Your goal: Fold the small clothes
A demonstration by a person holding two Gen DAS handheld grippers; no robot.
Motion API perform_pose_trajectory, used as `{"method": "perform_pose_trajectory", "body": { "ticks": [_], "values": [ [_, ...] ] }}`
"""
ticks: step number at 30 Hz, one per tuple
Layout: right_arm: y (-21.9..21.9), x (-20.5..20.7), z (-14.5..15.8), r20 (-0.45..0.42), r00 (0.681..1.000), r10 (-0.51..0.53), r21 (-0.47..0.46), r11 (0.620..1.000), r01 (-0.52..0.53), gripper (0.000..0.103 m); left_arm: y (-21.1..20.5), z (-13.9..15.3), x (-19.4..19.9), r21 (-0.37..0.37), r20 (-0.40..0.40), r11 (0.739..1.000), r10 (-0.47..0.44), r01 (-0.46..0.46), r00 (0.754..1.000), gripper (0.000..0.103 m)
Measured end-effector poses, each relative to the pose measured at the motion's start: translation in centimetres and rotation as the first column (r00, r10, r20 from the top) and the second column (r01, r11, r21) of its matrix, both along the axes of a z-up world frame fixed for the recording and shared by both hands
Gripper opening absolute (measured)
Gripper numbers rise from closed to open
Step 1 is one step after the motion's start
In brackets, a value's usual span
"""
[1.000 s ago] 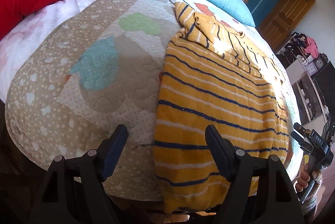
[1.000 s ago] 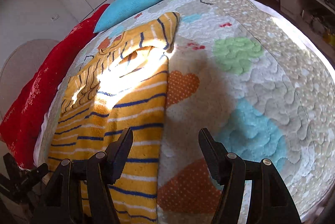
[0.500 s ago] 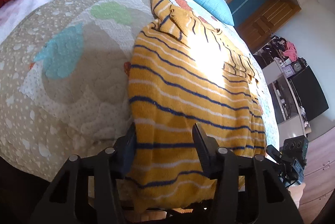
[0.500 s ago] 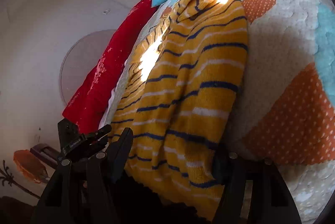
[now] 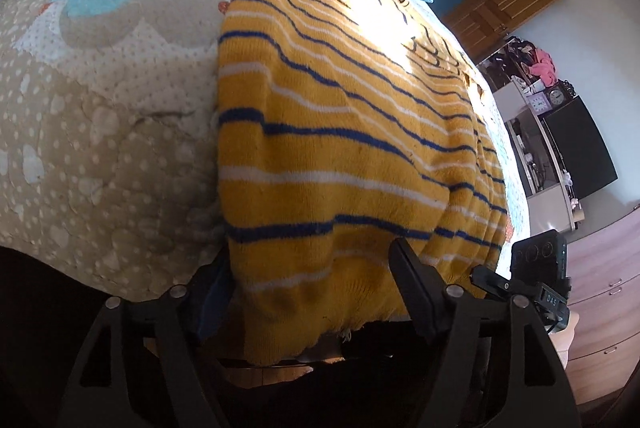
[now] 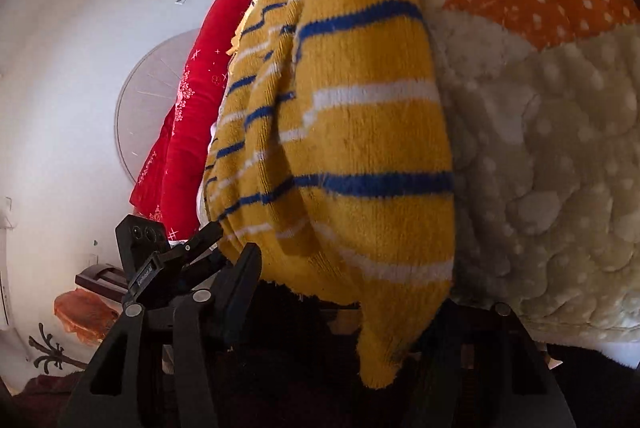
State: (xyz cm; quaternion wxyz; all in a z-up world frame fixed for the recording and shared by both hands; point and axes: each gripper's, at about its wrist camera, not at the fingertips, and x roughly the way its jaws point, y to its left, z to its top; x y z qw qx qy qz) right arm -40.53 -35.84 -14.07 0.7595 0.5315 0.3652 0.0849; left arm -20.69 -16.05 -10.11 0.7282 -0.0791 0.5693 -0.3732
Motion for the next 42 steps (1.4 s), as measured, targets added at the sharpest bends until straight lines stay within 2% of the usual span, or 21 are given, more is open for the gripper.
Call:
{"method": "perform_pose_trajectory", "body": {
  "ticks": [2, 3, 4, 6, 7, 11, 14, 16, 19, 22, 28, 32, 38, 42],
  "values": [
    [0.6, 0.3, 0.3, -0.021, 1.000, -0.002, -0.035, 0.999, 0.001, 0.039, 0.0, -0.4, -0.1, 0.045, -0.010, 0.999, 0.013, -0.012, 1.000, 0.052],
    [0.8, 0.4, 0.5, -0.039, 0.999, -0.008, -0.063, 0.998, 0.006, 0.022, 0.0, -0.6, 0.0, 0.083, -0.012, 0.996, 0.018, -0.017, 1.000, 0.025],
    [1.0, 0.4, 0.8, -0.059, 0.998, -0.018, -0.090, 0.996, 0.013, 0.014, 0.2, -0.7, 0.3, 0.075, -0.041, 0.997, 0.019, -0.016, 0.999, 0.012],
    [1.4, 0.8, 2.2, -0.069, 0.997, -0.034, -0.147, 0.989, 0.023, 0.011, 0.9, -0.1, 0.8, 0.022, -0.088, 0.999, 0.046, -0.045, 0.995, 0.010],
    [1.6, 0.7, 3.1, -0.064, 0.997, -0.037, -0.171, 0.985, 0.025, 0.009, 1.1, 0.6, 0.8, 0.015, -0.079, 0.998, 0.055, -0.054, 0.995, 0.010],
    [2.1, -0.7, 6.7, 0.005, 1.000, -0.016, -0.209, 0.978, 0.017, 0.008, 1.9, 4.9, -0.3, -0.024, 0.003, 0.999, 0.028, -0.028, 1.000, 0.009],
    [2.9, -3.1, 9.2, 0.026, 0.999, 0.033, -0.241, 0.970, -0.026, 0.006, 2.3, 8.2, -2.1, -0.038, 0.104, 0.999, -0.009, 0.013, 0.995, 0.008],
    [3.2, -4.4, 9.8, 0.026, 0.999, 0.036, -0.236, 0.971, -0.029, 0.006, 2.5, 9.0, -3.2, -0.036, 0.135, 0.999, -0.025, 0.030, 0.991, 0.008],
    [3.0, -4.8, 9.3, 0.025, 1.000, 0.016, -0.219, 0.976, -0.010, 0.006, 2.0, 8.4, -3.7, 0.005, 0.156, 0.999, -0.035, 0.034, 0.987, 0.008],
    [2.5, -3.1, 9.1, 0.024, 1.000, 0.008, -0.190, 0.982, -0.004, 0.006, 1.5, 7.5, -2.6, 0.014, 0.119, 1.000, -0.013, 0.011, 0.993, 0.008],
    [1.4, -0.7, 10.6, 0.022, 0.998, 0.057, -0.272, 0.961, -0.048, 0.006, 1.0, 9.1, -0.2, -0.001, 0.178, 0.999, 0.032, -0.032, 0.984, 0.008],
    [-0.7, 1.7, 12.7, 0.085, 0.995, 0.048, -0.326, 0.945, -0.017, 0.006, -1.0, 10.3, 2.9, -0.030, 0.218, 0.997, 0.077, -0.072, 0.973, 0.008],
    [-4.4, 6.7, 17.2, 0.139, 0.990, -0.004, -0.474, 0.878, 0.071, 0.006, -6.7, 12.8, 8.5, -0.039, 0.299, 0.997, 0.072, -0.063, 0.952, 0.008],
    [-7.6, 11.5, 18.7, 0.134, 0.990, -0.033, -0.508, 0.856, 0.097, 0.006, -9.9, 14.0, 12.9, -0.049, 0.310, 0.996, 0.091, -0.080, 0.946, 0.008]
  ]
}}
